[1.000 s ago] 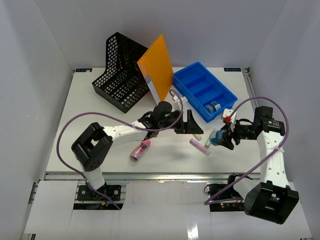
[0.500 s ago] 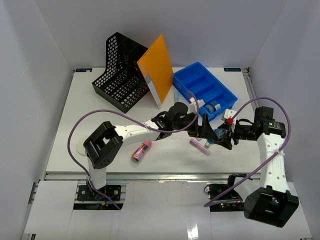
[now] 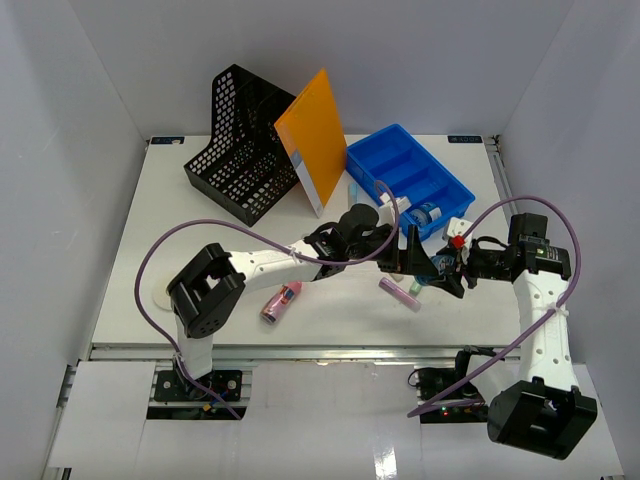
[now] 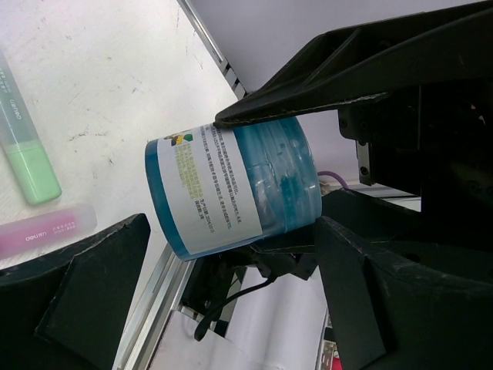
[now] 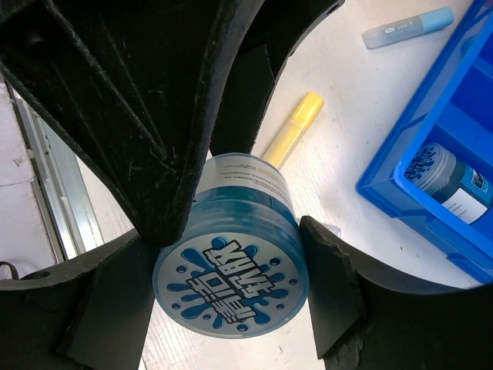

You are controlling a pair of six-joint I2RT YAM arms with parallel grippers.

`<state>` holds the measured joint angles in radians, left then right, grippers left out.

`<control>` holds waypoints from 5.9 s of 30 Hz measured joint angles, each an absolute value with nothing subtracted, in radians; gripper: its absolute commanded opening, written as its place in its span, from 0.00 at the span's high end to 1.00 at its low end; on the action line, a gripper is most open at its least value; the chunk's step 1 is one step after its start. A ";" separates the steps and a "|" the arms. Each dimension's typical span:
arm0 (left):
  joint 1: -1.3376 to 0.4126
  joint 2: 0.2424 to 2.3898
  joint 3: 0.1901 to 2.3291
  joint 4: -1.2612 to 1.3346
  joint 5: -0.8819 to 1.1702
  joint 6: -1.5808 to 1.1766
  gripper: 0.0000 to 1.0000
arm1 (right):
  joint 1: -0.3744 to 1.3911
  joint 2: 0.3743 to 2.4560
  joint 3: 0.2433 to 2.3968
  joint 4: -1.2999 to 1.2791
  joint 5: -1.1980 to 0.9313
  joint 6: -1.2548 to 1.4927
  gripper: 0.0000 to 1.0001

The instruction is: Organize the desk

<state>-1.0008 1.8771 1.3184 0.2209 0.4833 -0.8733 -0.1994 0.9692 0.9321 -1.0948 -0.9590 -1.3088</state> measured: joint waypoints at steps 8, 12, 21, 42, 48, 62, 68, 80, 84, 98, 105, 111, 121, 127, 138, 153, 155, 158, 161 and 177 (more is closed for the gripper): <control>-1.012 1.877 1.364 0.168 0.445 -0.890 0.02 | -0.187 0.954 0.912 -1.051 -0.938 -1.270 0.91; -1.014 1.877 1.365 0.160 0.428 -0.895 0.02 | -0.187 0.948 0.900 -1.036 -0.937 -1.261 0.91; -1.017 1.914 1.470 0.033 0.399 -0.894 0.02 | -0.179 0.936 0.900 -0.996 -0.917 -1.235 0.91; -1.032 1.976 1.553 -0.080 0.345 -0.862 0.98 | -0.138 0.902 0.844 -0.893 -0.851 -1.108 0.05; -1.012 1.976 1.548 -0.132 0.320 -0.825 1.00 | -0.137 0.889 0.835 -0.857 -0.810 -1.064 0.10; -0.816 2.010 1.737 -0.401 0.218 -0.657 1.00 | -0.153 0.876 0.792 -0.834 -0.755 -1.009 0.07; -0.816 2.176 2.091 -0.467 0.218 -0.608 1.00 | -0.233 0.887 0.798 -0.789 -0.761 -0.848 0.36; -0.815 2.460 2.289 -0.174 0.268 -0.649 1.00 | -0.694 1.061 0.886 -0.706 -0.948 -0.631 0.57; -0.815 2.512 2.290 -0.051 0.268 -0.684 1.00 | -0.704 1.070 0.875 -0.702 -0.997 -0.638 0.50; -0.807 2.438 2.075 0.138 0.279 -0.885 1.00 | -0.659 1.178 0.907 -1.121 -1.318 -1.522 0.10; -0.770 2.270 1.794 0.282 0.385 -1.126 1.00 | -0.615 1.054 0.767 -1.252 -1.426 -1.872 0.10; -0.743 2.164 1.651 0.466 0.479 -1.288 1.00 | -0.589 1.099 0.798 -1.288 -1.452 -1.944 0.10; -0.752 2.065 1.518 0.571 0.550 -1.344 1.00 | -0.476 1.316 1.098 -1.295 -1.470 -1.773 0.10; -0.752 2.063 1.509 0.567 0.555 -1.342 1.00 | -0.380 1.319 1.141 -1.010 -1.385 -1.308 0.10; -0.749 2.063 1.520 0.533 0.560 -1.329 1.00 | -0.195 0.957 0.698 -0.055 -1.147 -0.628 0.10; -0.748 2.063 1.522 0.589 0.601 -1.366 1.00 | -0.099 1.008 0.572 0.666 -0.952 -0.126 0.10; -0.749 2.063 1.522 0.594 0.610 -1.370 1.00 | -0.083 1.032 0.573 0.702 -0.938 -0.088 0.09; -0.750 2.063 1.522 0.605 0.620 -1.374 1.00 | -0.055 1.064 0.574 0.733 -0.914 -0.040 0.04; -0.753 2.063 1.522 0.613 0.629 -1.381 1.00 | -0.024 1.082 0.580 0.746 -0.891 -0.016 0.06; -0.755 2.063 1.522 0.632 0.638 -1.396 0.21 | -0.004 1.118 0.625 0.724 -0.866 -0.053 0.82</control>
<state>-0.7547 2.0628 1.5215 0.6316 0.6383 -1.3959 -0.0044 1.1178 0.6250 0.7241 -0.8658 -0.0531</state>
